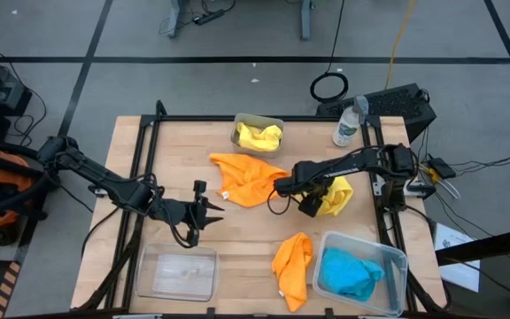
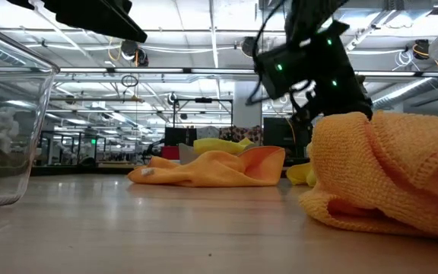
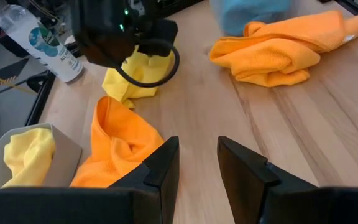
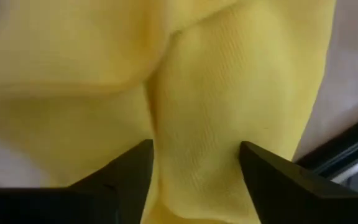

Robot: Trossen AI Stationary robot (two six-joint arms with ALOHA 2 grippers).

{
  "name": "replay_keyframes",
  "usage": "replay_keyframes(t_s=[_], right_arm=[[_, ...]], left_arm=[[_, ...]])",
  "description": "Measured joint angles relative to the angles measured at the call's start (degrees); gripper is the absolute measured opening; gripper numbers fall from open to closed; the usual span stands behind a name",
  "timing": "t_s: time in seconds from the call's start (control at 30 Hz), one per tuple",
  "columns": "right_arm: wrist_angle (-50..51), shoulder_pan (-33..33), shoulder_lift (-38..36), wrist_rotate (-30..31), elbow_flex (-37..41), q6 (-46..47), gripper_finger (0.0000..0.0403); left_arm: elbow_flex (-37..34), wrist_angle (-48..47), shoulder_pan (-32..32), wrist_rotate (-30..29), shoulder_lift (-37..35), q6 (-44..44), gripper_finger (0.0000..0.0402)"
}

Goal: Sort microfiber towel by color & place in baskets
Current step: Put the yellow microfiber cloth into the gray bin

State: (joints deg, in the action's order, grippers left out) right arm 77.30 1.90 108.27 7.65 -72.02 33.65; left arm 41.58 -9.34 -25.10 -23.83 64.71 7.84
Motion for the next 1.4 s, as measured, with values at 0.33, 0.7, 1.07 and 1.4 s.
replay_keyframes(t_s=[0.33, 0.7, 1.07, 1.4], right_arm=[[-18.09, 1.26, -0.82, -8.71, 13.82, 0.41, 0.0214], [-20.91, -0.52, -2.7, -0.42, 14.54, 1.87, 0.0013], [-19.96, -9.66, -19.46, 13.14, 14.74, 10.59, 0.0005], [-33.0, -23.48, -32.75, 32.43, 14.55, 7.93, 0.0003]], left_arm=[[0.0, 0.44, 0.0, 0.07, 0.0, 0.04, 0.0118], [0.02, 6.44, 0.04, 1.15, 0.09, 0.26, 0.0118], [0.02, 15.19, 0.04, 1.2, 2.99, -0.89, 0.0118], [0.04, 42.28, 0.04, 1.18, 12.36, 4.92, 0.0118]])
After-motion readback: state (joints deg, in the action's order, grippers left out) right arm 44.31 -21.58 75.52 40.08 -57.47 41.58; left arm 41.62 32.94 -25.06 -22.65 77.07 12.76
